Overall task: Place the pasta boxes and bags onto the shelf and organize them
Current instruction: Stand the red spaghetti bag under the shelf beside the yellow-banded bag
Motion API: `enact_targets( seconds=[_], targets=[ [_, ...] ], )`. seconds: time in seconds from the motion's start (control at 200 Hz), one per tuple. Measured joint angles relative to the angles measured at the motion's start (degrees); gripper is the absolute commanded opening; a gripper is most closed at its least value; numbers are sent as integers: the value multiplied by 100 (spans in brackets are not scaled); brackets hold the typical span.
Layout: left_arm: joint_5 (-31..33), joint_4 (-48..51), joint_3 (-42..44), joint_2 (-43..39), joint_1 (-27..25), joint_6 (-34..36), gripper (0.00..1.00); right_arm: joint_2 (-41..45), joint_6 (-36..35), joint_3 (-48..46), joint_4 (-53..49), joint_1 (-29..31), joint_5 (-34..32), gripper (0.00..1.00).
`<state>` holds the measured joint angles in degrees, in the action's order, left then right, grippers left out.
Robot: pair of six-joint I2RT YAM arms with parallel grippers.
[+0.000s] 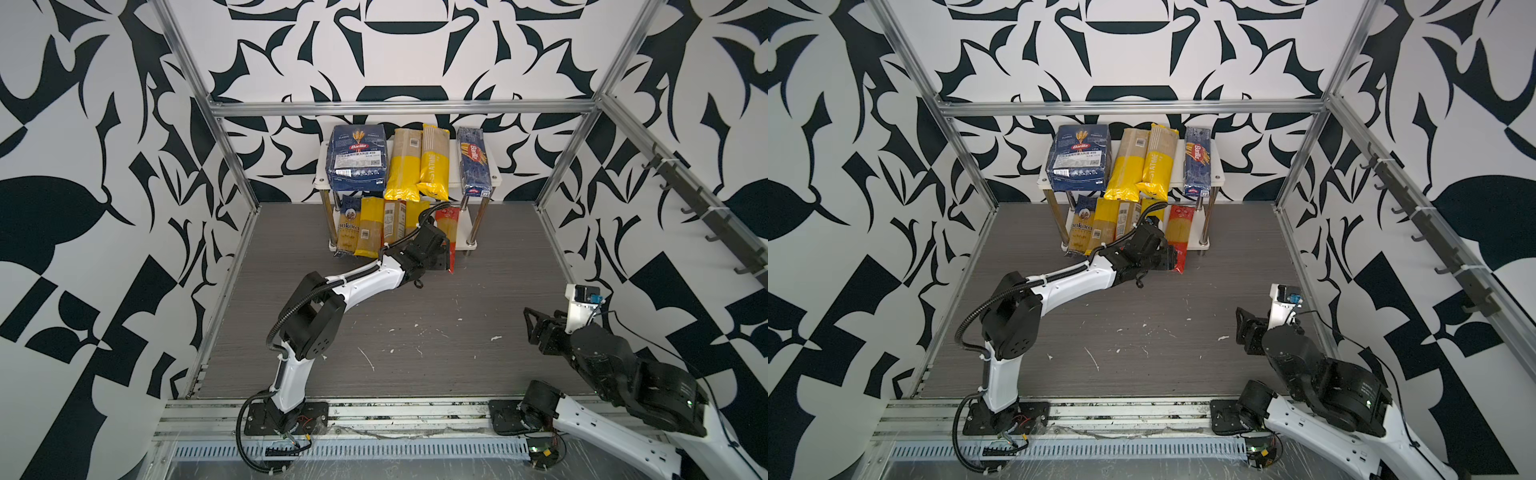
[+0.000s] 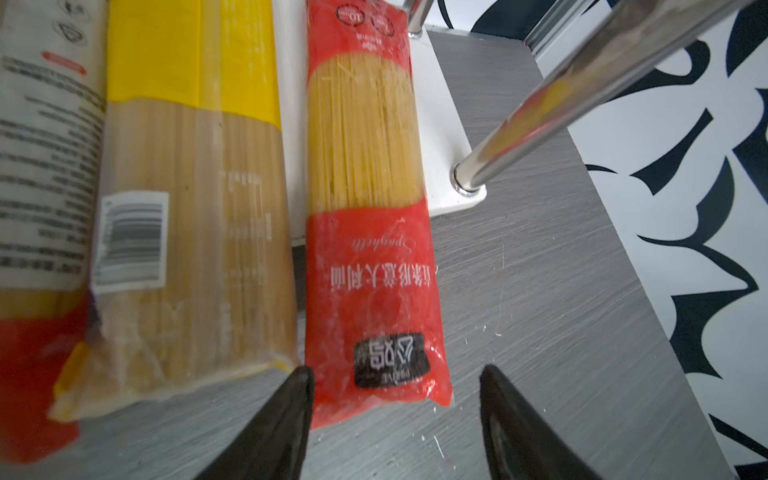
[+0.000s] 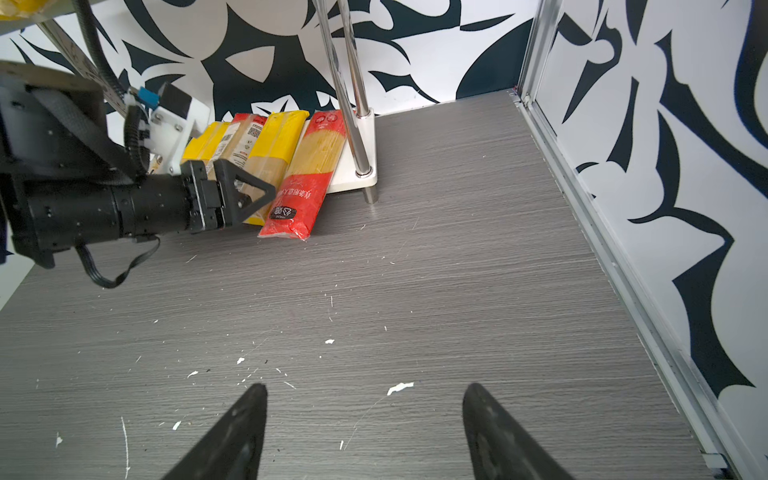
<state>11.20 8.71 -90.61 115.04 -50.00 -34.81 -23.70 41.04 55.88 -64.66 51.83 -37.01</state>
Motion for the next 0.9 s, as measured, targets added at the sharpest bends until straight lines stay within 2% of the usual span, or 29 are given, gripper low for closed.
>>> enact_targets(
  seconds=[0.295, 0.6, 0.9],
  targets=[
    [-55, -66, 52, -15, -234, -9, 62, 7, 109, 22, -7, 0, 22, 76],
    [-17, -61, 601, -195, -396, -50, 46, 7, 111, 22, -22, 0, 68, 77],
    [-4, -46, 140, 129, -398, -20, 35, 149, 114, 22, -87, 0, 61, 77]
  ],
)
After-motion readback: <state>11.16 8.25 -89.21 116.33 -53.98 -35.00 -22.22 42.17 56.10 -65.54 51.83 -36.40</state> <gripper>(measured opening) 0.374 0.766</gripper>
